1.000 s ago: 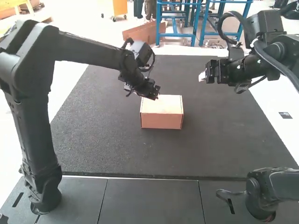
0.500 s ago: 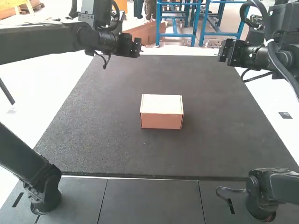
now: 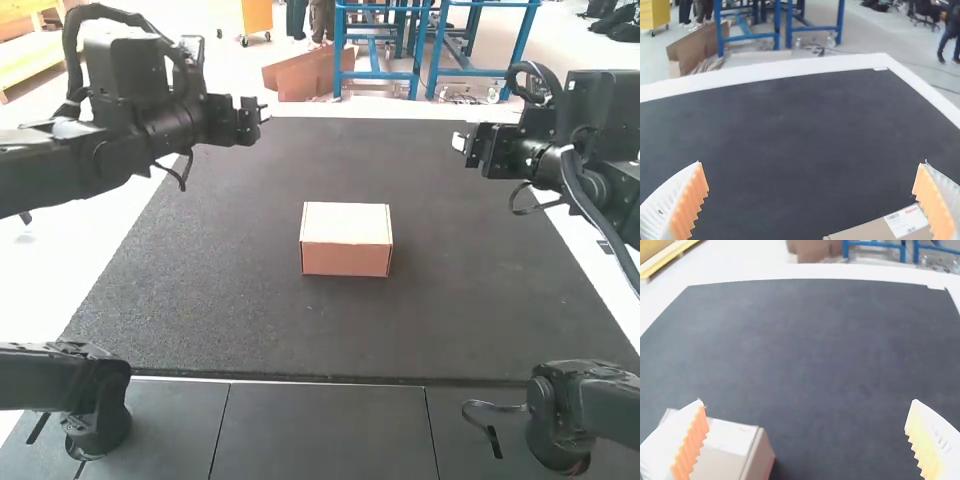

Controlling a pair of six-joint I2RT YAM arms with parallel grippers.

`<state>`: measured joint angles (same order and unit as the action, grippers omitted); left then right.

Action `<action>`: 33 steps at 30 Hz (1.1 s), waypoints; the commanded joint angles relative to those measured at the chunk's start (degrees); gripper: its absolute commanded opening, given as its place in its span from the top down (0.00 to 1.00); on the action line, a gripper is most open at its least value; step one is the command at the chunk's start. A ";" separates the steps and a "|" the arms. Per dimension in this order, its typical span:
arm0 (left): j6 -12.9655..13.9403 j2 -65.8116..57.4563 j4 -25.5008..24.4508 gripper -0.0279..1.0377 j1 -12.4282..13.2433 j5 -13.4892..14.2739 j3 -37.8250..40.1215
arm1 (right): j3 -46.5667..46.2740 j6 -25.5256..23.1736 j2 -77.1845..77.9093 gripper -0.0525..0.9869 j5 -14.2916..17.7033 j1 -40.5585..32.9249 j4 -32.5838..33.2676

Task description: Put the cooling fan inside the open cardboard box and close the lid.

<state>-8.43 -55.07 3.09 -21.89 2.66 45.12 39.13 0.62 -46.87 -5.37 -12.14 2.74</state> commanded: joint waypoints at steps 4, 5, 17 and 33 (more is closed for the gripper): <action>1.83 9.28 6.22 0.06 3.61 -2.13 -9.70 | -5.56 -0.18 6.97 0.08 -3.77 3.09 -2.48; 1.92 10.95 7.45 0.06 4.14 -2.13 -11.64 | -6.53 -0.18 8.38 0.08 -4.13 4.06 -2.57; 4.38 37.14 14.92 0.07 10.90 -1.69 -31.50 | -17.87 -3.00 27.89 0.08 -3.07 10.21 -4.50; 8.34 55.07 15.72 0.07 14.68 -3.27 -39.23 | -27.18 -0.45 40.46 0.08 -1.84 12.58 -17.33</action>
<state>-2.39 -0.58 17.91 -8.08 1.48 6.85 14.13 -1.28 -7.64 -7.90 -0.86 -12.88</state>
